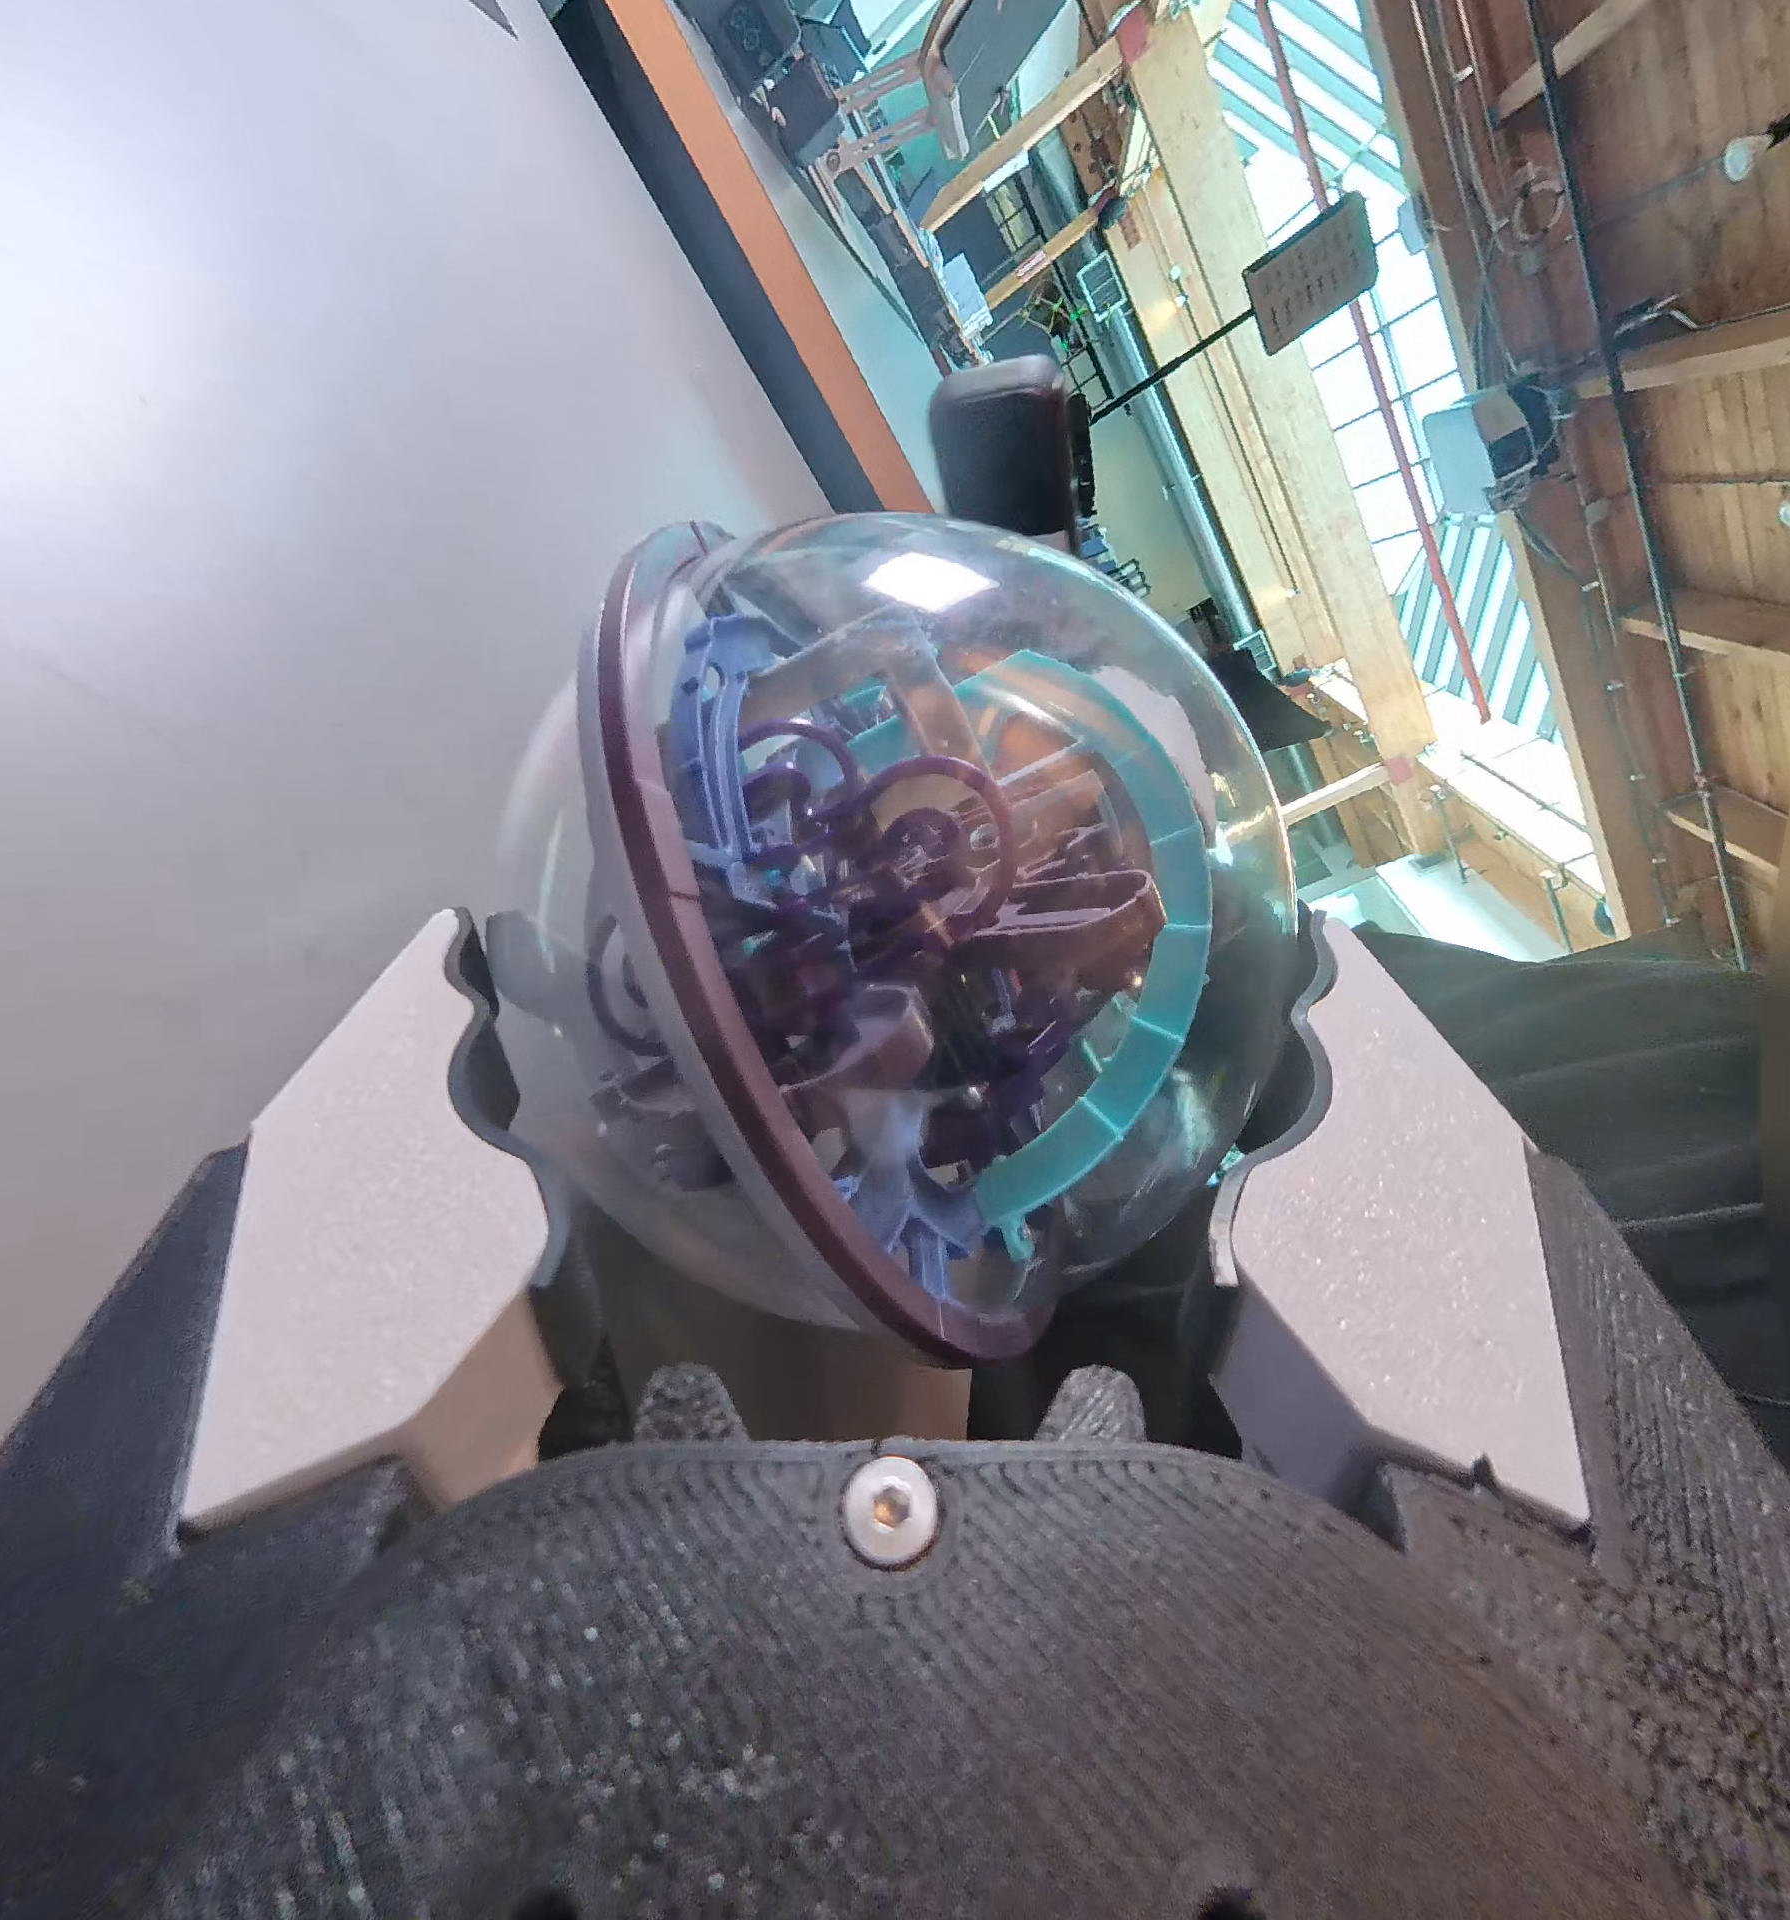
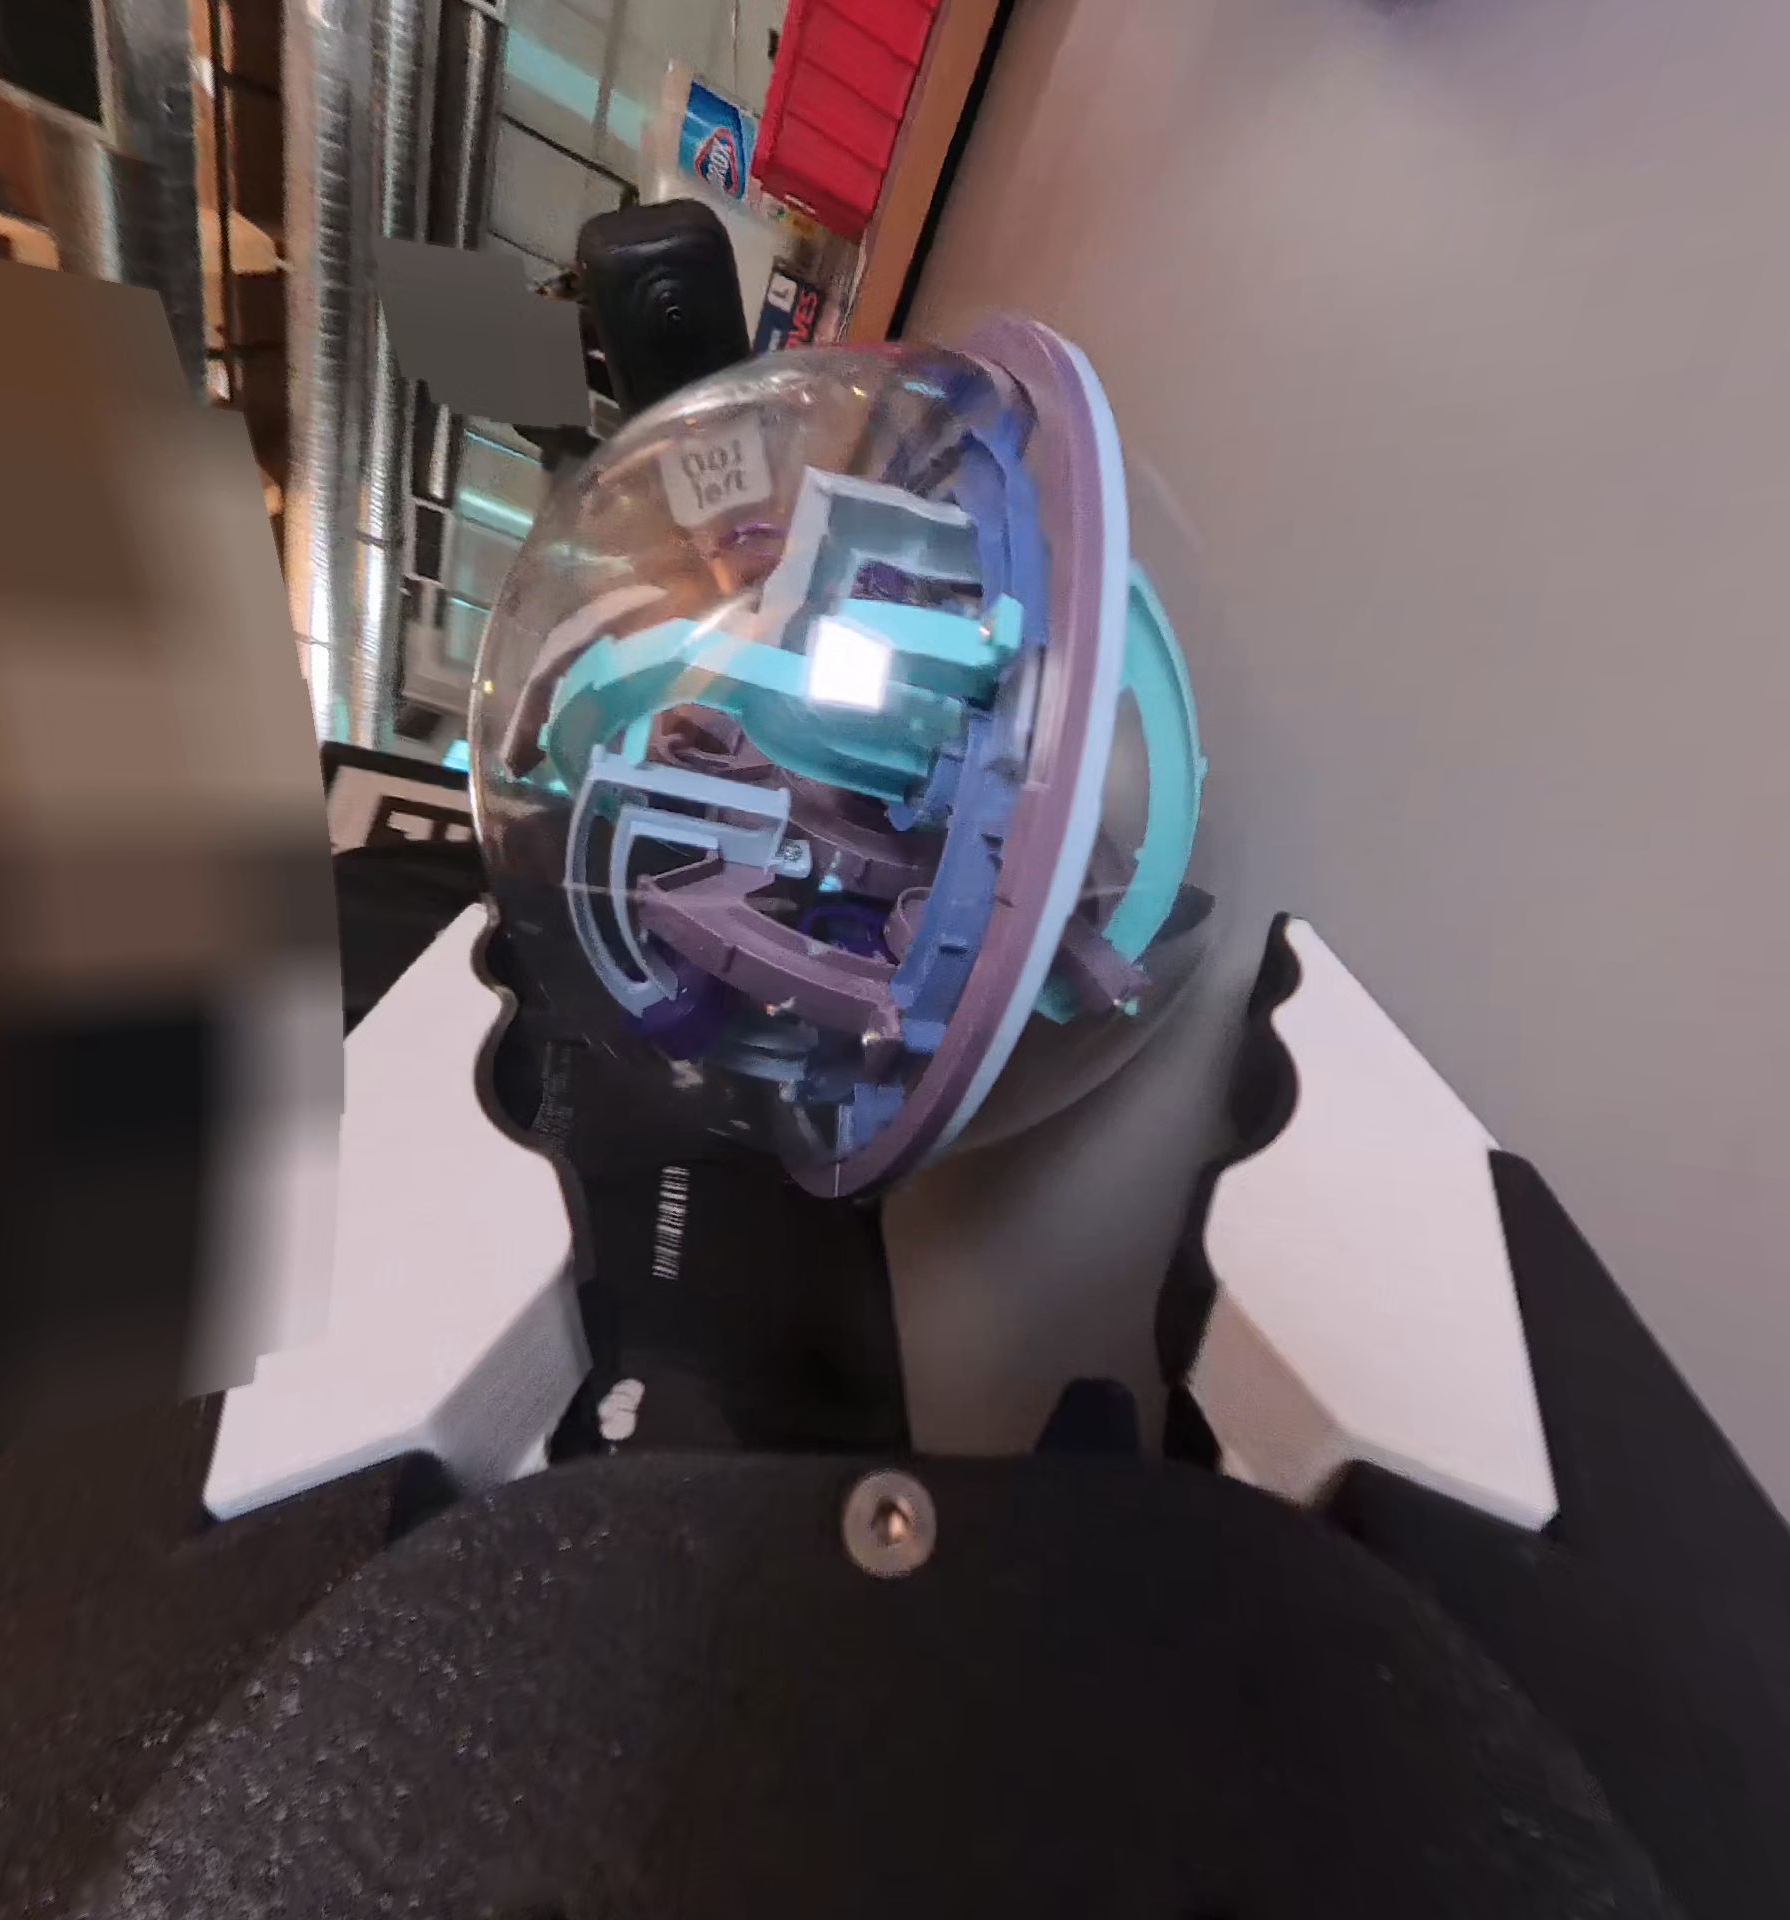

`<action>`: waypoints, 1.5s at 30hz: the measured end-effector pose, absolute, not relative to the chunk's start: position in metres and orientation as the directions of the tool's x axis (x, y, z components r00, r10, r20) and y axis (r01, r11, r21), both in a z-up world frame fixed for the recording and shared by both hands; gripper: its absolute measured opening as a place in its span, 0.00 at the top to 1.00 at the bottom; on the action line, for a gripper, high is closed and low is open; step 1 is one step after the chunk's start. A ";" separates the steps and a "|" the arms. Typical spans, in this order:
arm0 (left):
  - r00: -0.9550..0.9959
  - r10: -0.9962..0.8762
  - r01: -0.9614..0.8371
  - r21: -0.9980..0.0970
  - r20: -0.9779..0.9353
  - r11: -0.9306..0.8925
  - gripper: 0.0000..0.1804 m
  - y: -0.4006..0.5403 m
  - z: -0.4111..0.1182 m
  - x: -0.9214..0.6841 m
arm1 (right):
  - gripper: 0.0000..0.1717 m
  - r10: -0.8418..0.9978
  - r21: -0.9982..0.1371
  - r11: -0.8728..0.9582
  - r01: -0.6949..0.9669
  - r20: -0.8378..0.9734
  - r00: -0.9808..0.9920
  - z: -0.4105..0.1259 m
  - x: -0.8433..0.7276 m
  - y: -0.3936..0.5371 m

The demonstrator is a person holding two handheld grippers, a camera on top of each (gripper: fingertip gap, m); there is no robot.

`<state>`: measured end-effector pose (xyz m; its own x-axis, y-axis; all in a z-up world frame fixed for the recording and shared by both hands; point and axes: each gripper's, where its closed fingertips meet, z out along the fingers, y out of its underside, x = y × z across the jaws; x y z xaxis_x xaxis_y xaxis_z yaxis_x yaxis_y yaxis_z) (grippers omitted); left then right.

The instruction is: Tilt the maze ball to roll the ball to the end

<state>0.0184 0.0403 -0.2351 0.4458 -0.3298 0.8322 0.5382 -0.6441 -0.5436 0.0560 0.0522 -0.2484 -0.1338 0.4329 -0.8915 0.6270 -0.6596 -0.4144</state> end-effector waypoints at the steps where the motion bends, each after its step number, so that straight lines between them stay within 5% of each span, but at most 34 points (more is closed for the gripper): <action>1: 0.456 -0.340 0.527 -0.558 0.822 -0.642 0.19 0.039 -0.235 0.019 | 0.24 0.504 -0.491 -0.629 0.602 -0.848 -0.164 -0.245 0.058 0.056; 4: 0.536 -0.437 0.455 -0.683 0.723 -0.572 0.21 0.037 -0.226 0.013 | 0.29 0.725 -0.713 -0.489 0.502 -0.652 -0.221 -0.235 0.065 0.065; 8: 0.668 -0.649 0.204 -0.928 0.364 -0.311 0.22 0.025 -0.191 0.012 | 0.31 0.916 -0.919 -0.243 0.310 -0.323 -0.238 -0.215 0.081 0.054; 11: 0.675 -0.735 -0.176 -0.954 0.061 -0.241 0.24 0.020 -0.215 0.039 | 0.29 0.972 -0.942 0.009 0.335 -0.071 -0.226 -0.230 0.079 0.033; 13: 0.673 -0.739 -0.242 -0.952 -0.027 -0.186 0.19 0.027 -0.217 0.045 | 0.25 0.977 -0.926 0.092 0.366 0.013 -0.213 -0.239 0.074 0.032; 25: 0.716 -0.655 -0.017 -0.933 0.239 -0.359 0.19 0.045 -0.223 0.021 | 0.26 0.965 -0.913 -0.011 0.407 -0.116 -0.234 -0.227 0.055 0.050; 33: 0.749 -0.589 0.071 -0.920 0.304 -0.385 0.20 0.050 -0.224 0.010 | 0.27 0.967 -0.903 0.182 0.389 0.092 -0.238 -0.220 0.051 0.048; 39: 0.744 -0.586 0.041 -0.898 0.320 -0.438 0.20 0.050 -0.226 0.007 | 0.27 0.963 -0.882 0.200 0.426 0.097 -0.250 -0.221 0.041 0.053; 45: 0.705 -0.699 -0.128 -0.948 0.119 -0.290 0.21 0.054 -0.198 0.009 | 0.29 0.952 -0.874 0.195 0.444 0.060 -0.301 -0.217 0.031 0.055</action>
